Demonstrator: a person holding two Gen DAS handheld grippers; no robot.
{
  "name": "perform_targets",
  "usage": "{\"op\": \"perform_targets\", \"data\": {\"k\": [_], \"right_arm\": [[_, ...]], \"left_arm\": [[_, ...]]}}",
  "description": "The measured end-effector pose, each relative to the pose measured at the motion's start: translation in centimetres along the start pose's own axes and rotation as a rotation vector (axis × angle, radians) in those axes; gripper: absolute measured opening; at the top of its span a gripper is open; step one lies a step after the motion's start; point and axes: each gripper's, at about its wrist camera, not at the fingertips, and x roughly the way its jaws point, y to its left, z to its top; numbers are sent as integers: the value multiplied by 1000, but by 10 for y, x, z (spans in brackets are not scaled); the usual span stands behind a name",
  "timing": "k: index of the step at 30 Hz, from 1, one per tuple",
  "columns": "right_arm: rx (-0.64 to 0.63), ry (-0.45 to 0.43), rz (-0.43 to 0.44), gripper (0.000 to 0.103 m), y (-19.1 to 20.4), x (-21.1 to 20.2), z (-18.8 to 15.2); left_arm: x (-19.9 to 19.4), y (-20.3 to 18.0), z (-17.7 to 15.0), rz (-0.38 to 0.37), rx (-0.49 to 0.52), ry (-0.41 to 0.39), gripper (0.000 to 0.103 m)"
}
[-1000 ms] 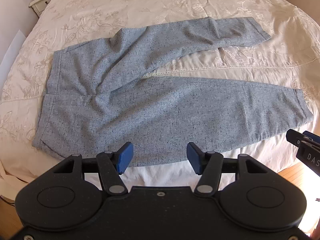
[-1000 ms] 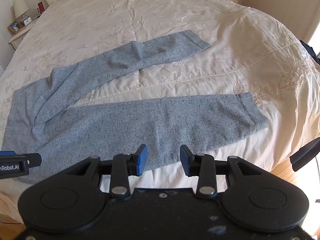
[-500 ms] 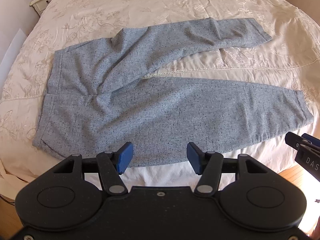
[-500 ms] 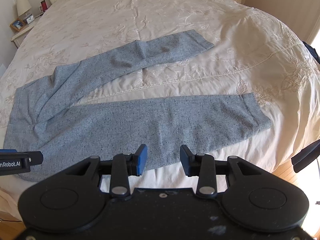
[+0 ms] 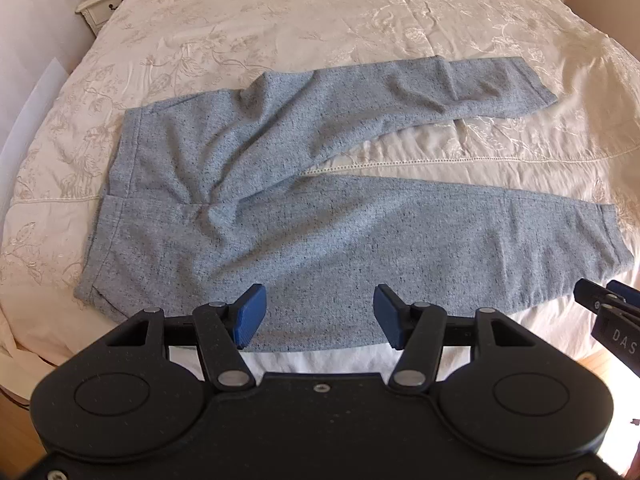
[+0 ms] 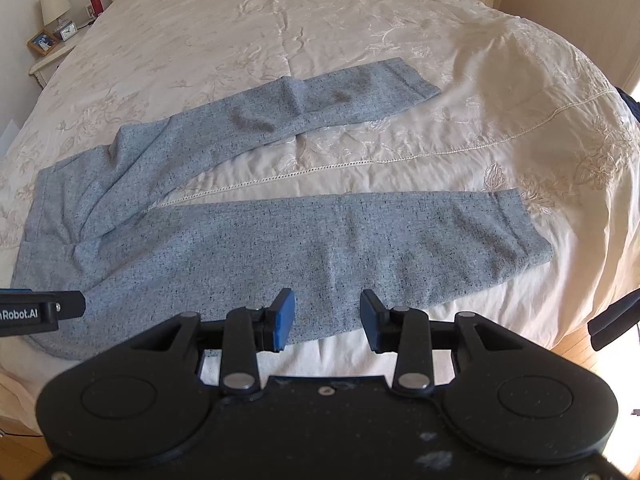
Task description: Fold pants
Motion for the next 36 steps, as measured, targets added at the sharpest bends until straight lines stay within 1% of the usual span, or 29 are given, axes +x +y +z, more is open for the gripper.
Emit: {"op": "perform_targets", "data": {"k": [4,7,9,15,16,18,20,22,24,26,28,29,30,33,36], "right_arm": [[-24,-17,-20,39,0,1,7],[-60,-43,-28,39,-4,4,14],[-89,-42,-44,39,-6,8,21],[-216,9,-178,39,-21,37,45],[-228,10,-192,39,-27,42,47],[-225,16,-191,39,-42,50,51],[-183,24,-183,39,-61,58,55],[-140,16,-195,39,-79,66,59],[-149,20,-222,39,-94,76,62],[-177,57,-244,38,-112,93,65],[-149,112,-215,37,-136,112,71],[-110,143,-180,33,-154,122,75],[-70,165,-153,33,-169,130,78],[41,194,-74,34,-215,155,90],[115,212,-30,37,-251,180,105]], "left_arm": [[2,3,7,36,-25,-20,62],[6,5,15,63,-56,-26,62],[8,6,19,82,-74,-36,62],[19,-5,28,120,-119,-51,63],[23,-8,29,121,-124,-46,63],[30,-14,31,123,-138,-37,63],[38,-20,32,104,-143,-27,63],[45,-28,33,85,-136,-15,63],[50,-37,33,96,-134,-9,62],[54,-46,33,106,-126,-7,62],[57,-55,32,118,-123,-8,62],[58,-60,32,123,-122,-8,62],[60,-64,32,130,-121,-6,62],[65,-77,31,128,-121,-9,62],[71,-92,30,122,-107,-12,62]]}}
